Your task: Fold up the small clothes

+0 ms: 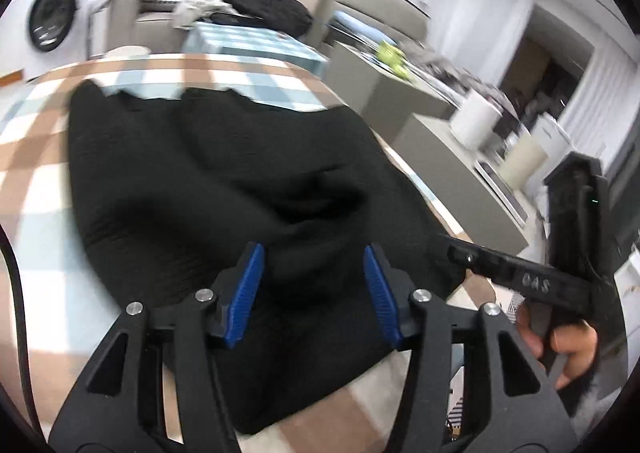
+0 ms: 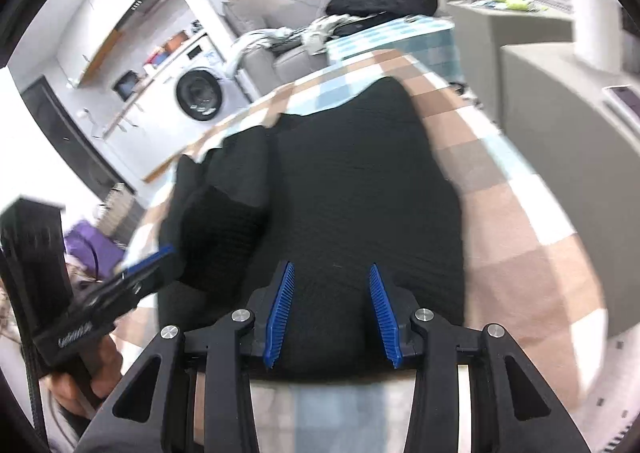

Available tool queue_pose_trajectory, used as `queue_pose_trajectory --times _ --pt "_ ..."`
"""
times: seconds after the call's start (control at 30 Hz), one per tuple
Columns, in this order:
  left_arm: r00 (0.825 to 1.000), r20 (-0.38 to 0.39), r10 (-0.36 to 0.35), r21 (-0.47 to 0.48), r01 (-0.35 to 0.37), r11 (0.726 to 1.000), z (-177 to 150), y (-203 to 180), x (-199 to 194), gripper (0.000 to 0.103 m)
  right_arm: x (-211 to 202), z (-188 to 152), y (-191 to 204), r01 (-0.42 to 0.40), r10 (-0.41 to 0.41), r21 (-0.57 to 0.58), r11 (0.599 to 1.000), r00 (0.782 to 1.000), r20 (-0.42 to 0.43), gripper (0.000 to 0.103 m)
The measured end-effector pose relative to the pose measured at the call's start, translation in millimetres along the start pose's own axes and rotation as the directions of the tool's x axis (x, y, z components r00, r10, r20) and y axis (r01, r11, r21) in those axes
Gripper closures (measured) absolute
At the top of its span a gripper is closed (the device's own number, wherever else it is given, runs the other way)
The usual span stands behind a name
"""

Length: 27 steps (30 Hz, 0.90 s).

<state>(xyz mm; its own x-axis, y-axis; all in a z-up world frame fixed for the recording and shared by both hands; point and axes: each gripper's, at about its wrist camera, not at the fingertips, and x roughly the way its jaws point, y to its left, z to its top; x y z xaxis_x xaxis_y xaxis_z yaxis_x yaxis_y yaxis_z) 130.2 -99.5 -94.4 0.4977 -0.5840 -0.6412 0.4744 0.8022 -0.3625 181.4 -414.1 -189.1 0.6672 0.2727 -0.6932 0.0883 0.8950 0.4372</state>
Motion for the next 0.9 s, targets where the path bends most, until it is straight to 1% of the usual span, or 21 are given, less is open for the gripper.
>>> queue_pose_trajectory --times 0.03,0.07,0.13,0.17,0.23,0.27,0.33,0.37,0.4,0.43,0.47,0.5,0.6,0.67,0.73,0.8,0.83,0.87,0.9 --pt "1.000 0.012 0.025 -0.018 -0.024 1.000 -3.6 9.4 -8.8 0.049 6.4 2.2 3.5 -0.048 0.049 0.011 0.999 0.999 -0.014 0.062" --pt "0.998 0.024 0.053 -0.042 -0.052 0.998 -6.1 22.0 -16.4 0.048 10.9 3.4 6.0 -0.078 0.079 0.015 0.997 0.997 -0.024 0.062" --pt "0.996 0.034 0.084 -0.092 -0.081 0.992 -10.6 44.9 -31.8 0.048 24.3 5.2 18.6 -0.142 0.143 0.018 0.990 0.988 -0.059 0.060" --pt "0.994 0.035 0.100 -0.117 -0.096 0.988 -12.4 55.4 -36.9 0.048 32.4 7.0 24.3 -0.174 0.175 0.020 0.985 0.982 -0.077 0.058" --pt "0.992 0.028 0.121 -0.150 -0.116 0.982 -17.2 71.0 -44.7 0.048 41.8 10.6 33.2 -0.181 0.182 0.026 0.983 0.978 -0.103 0.058" --pt "0.992 0.022 0.125 -0.157 -0.120 0.980 -19.9 76.3 -46.0 0.048 46.5 12.2 39.7 -0.190 0.191 0.017 0.982 0.975 -0.115 0.055" --pt "0.992 0.013 0.127 -0.164 -0.124 0.979 -24.7 80.2 -46.1 0.048 59.2 18.7 52.0 -0.199 0.195 -0.018 0.980 0.972 -0.133 0.052" --pt "0.992 0.000 0.123 -0.158 -0.121 0.980 -27.9 81.0 -45.0 0.048 63.1 21.4 59.2 -0.205 0.199 -0.027 0.978 0.970 -0.141 0.052" --pt "0.993 -0.014 0.114 -0.141 -0.115 0.983 -30.4 79.6 -43.2 0.048 63.3 22.5 63.1 -0.215 0.209 -0.032 0.976 0.968 -0.141 0.052" --pt "0.993 -0.021 0.113 -0.125 -0.115 0.985 -32.5 74.9 -38.6 0.048 63.5 23.8 66.6 -0.219 0.212 -0.037 0.975 0.967 -0.141 0.050" --pt "0.993 -0.026 0.114 -0.110 -0.117 0.987 -34.7 71.6 -37.5 0.048 63.9 24.8 70.5 -0.221 0.212 -0.050 0.974 0.967 -0.143 0.042" --pt "0.993 -0.033 0.111 -0.094 -0.114 0.989 -36.8 67.1 -35.6 0.048 62.1 23.6 73.7 -0.227 0.215 -0.070 0.971 0.965 -0.148 0.041" --pt "0.994 -0.062 0.095 -0.008 -0.095 0.995 -41.6 46.1 -22.0 0.048 55.7 21.1 76.4 -0.227 0.212 -0.092 0.969 0.966 -0.150 0.040" --pt "0.991 -0.074 0.109 0.075 -0.103 0.992 -43.7 29.0 -9.3 0.048 51.6 25.8 74.1 -0.226 0.215 -0.075 0.971 0.968 -0.132 0.038" --pt "0.986 -0.098 0.131 0.145 -0.116 0.983 -46.4 14.7 5.1 0.048 50.6 33.7 70.0 -0.189 0.182 -0.064 0.980 0.977 -0.107 0.038" --pt "0.978 -0.135 0.159 0.205 -0.129 0.970 -50.2 2.6 24.7 0.048 55.3 45.0 68.7 -0.153 0.148 -0.057 0.987 0.985 -0.086 0.038" --pt "0.974 -0.135 0.184 0.238 -0.149 0.960 -52.0 -4.0 31.2 0.051 60.6 49.8 69.0 -0.138 0.133 -0.051 0.989 0.987 -0.088 0.038" --pt "0.971 -0.119 0.208 0.264 -0.171 0.949 -54.0 -6.9 32.7 0.056 66.6 53.9 70.5 -0.127 0.120 -0.059 0.990 0.987 -0.108 0.039" --pt "0.967 -0.105 0.233 0.279 -0.196 0.940 -54.6 -8.8 34.6 0.073 71.3 56.5 71.7 -0.126 0.117 -0.076 0.989 0.986 -0.118 0.042"
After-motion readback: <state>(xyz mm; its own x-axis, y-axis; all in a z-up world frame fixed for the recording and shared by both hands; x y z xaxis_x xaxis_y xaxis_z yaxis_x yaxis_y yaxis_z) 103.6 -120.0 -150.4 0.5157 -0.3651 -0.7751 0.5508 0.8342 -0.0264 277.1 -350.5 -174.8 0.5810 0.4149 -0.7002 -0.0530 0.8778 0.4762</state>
